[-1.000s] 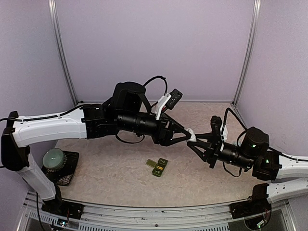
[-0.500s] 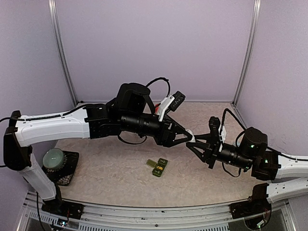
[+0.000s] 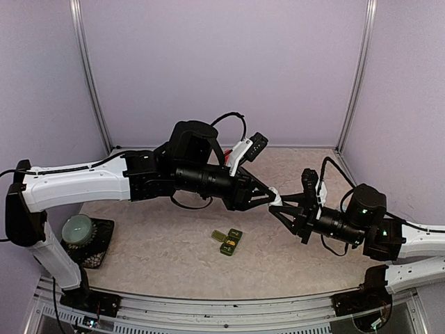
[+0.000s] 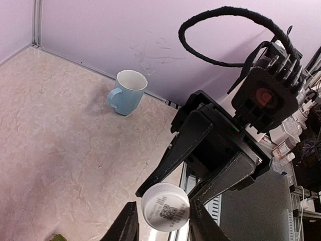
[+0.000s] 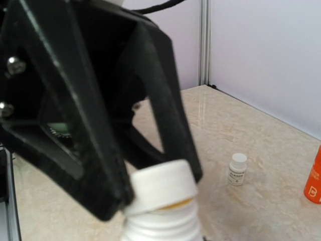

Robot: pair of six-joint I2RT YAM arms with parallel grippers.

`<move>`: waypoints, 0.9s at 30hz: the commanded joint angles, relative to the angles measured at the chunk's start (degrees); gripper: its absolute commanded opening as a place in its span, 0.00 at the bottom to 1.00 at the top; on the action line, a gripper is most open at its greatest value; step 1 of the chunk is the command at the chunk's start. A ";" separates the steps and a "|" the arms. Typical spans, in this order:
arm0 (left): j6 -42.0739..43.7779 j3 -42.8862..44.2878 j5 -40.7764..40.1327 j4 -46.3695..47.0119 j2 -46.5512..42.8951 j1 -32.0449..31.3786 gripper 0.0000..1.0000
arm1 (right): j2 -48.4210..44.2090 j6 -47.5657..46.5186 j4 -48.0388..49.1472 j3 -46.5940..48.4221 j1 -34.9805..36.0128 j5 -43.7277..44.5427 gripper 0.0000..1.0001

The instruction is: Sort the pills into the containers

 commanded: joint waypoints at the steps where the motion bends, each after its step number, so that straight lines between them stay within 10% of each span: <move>1: 0.87 1.78 0.40 0.22 0.22 -0.29 0.31 | -0.29 0.02 0.89 0.79 -0.07 -0.49 0.26; 27: 1.46 7.64 2.26 -10.34 6.90 -0.54 0.30 | -2.00 -1.40 -2.75 2.03 -0.07 -1.45 0.25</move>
